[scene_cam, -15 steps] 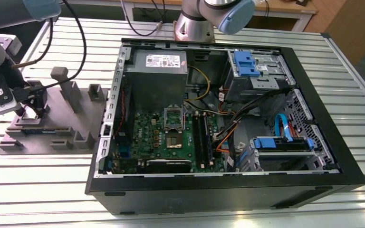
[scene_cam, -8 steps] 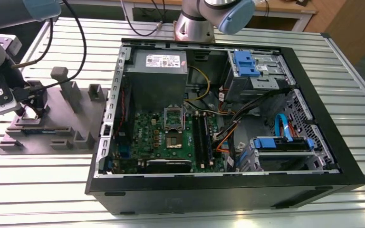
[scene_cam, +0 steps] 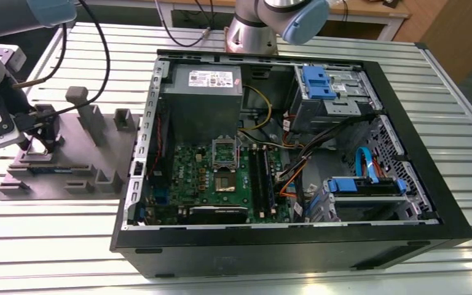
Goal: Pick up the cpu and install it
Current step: 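Pick up the cpu and move it towards the insertion slot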
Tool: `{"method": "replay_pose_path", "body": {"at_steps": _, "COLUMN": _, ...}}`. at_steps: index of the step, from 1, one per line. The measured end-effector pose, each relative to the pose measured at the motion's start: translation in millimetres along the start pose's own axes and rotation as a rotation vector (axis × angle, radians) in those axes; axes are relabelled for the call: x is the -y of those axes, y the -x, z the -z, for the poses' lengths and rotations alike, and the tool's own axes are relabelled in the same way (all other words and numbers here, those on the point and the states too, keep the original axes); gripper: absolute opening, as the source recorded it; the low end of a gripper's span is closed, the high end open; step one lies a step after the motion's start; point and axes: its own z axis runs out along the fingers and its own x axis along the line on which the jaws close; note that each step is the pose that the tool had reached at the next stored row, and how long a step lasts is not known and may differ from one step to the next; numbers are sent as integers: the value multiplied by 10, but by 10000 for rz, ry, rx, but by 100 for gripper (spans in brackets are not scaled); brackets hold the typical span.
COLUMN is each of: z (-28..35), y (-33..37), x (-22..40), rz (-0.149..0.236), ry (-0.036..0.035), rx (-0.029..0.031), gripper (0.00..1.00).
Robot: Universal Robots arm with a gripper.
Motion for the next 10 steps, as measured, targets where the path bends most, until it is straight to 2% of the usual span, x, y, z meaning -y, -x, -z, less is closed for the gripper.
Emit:
{"method": "replay_pose_path", "body": {"at_steps": 9, "z": -2, "y": 0, "x": 0, "rz": 0, "ry": -8, "rx": 2, "gripper": 54}}
{"method": "replay_pose_path", "body": {"at_steps": 10, "z": -3, "y": 0, "x": 0, "rz": 0, "ry": -8, "rx": 2, "gripper": 60}}
